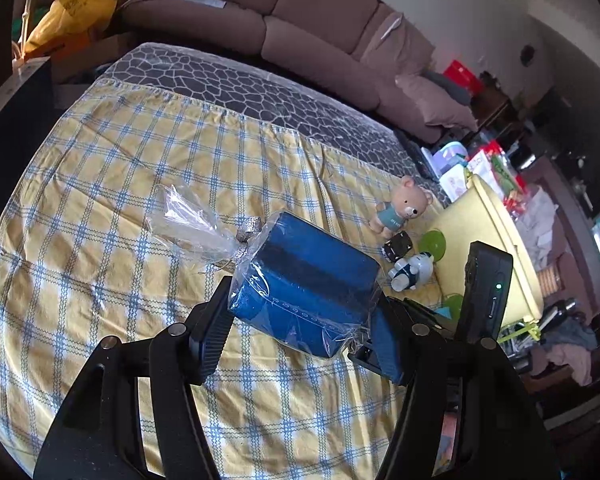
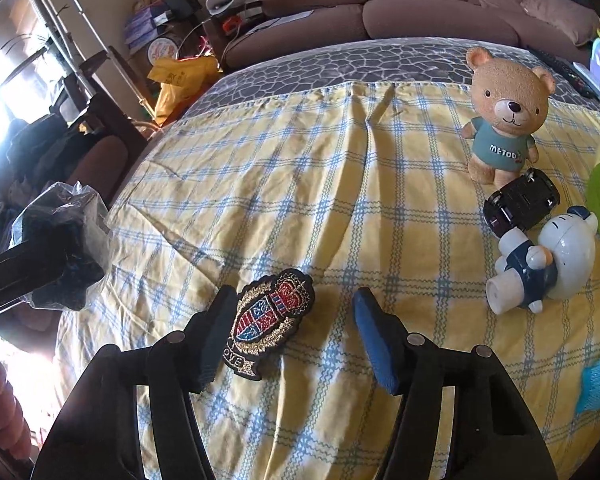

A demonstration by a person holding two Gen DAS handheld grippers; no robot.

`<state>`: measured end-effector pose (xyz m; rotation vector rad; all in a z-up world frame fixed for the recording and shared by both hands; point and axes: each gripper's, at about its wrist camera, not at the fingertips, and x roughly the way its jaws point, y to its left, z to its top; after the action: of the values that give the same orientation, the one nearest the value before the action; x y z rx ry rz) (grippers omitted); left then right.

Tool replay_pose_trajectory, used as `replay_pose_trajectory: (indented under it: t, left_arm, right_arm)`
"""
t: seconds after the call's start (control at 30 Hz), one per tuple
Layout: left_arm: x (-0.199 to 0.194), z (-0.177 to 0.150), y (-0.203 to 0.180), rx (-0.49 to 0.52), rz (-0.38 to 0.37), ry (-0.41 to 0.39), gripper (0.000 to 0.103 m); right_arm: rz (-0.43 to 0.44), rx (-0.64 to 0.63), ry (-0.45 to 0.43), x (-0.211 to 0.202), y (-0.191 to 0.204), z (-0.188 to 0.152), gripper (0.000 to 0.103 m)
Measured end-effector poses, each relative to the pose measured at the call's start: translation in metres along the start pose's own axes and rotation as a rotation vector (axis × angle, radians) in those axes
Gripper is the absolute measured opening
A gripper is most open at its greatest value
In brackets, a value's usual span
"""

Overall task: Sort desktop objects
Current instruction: 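Grasp the embroidered crest patch with the right gripper and lift it, then carry the bagged box with the left gripper while the right gripper carries the patch toward the tub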

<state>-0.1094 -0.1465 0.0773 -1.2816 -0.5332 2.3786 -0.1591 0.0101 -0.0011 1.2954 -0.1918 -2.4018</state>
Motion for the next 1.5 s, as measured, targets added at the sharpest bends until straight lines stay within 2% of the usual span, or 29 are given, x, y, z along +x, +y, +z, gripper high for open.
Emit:
replay_pose_trajectory:
  t: [0.07,0.13,0.27,0.3,0.33,0.67,0.77,1.07,1.23,1.3,1.4,1.5]
  left_arm:
    - [0.0,0.0,0.001,-0.001,0.0,-0.001,0.059]
    - [0.0,0.001,0.002,-0.003,0.001,0.0,0.059]
    - [-0.001,0.002,0.006,-0.012,0.006,-0.005,0.059]
    - [-0.001,0.002,0.007,-0.014,0.006,-0.007,0.059]
    - [-0.002,0.003,0.007,-0.016,0.006,-0.009,0.059]
    - [0.0,0.002,0.001,-0.002,0.012,-0.009,0.059]
    - [0.002,0.0,-0.001,-0.009,0.017,-0.007,0.059]
    - [0.006,-0.002,-0.007,0.006,0.028,-0.001,0.059]
    - [0.005,-0.002,-0.007,0.009,0.027,0.0,0.059]
    - [0.004,-0.002,-0.007,0.012,0.028,-0.002,0.059]
    - [0.003,-0.002,-0.005,0.008,0.026,-0.002,0.059]
    - [0.002,-0.001,-0.002,0.0,0.024,-0.004,0.059]
  right_arm:
    - [-0.001,-0.023,-0.005,0.003,0.006,0.0,0.053]
    - [-0.003,-0.045,0.013,0.008,0.014,-0.003,0.037]
    - [0.01,-0.085,0.019,0.008,0.025,-0.006,0.022]
    - [0.017,-0.086,0.015,0.006,0.025,-0.005,0.013]
    - [0.024,-0.09,0.013,0.004,0.025,-0.005,0.009]
    - [0.102,-0.065,-0.047,-0.029,0.023,0.005,0.006]
    - [0.134,-0.067,-0.021,-0.032,0.021,0.003,0.006]
    - [0.166,-0.039,0.073,-0.001,0.027,-0.009,0.009]
    - [0.168,-0.022,0.071,0.002,0.027,-0.009,0.013]
    - [0.203,0.001,0.069,0.003,0.025,-0.009,0.013]
    - [0.201,-0.002,0.068,0.005,0.027,-0.01,0.003]
    - [0.188,-0.005,0.062,0.005,0.03,-0.011,0.002]
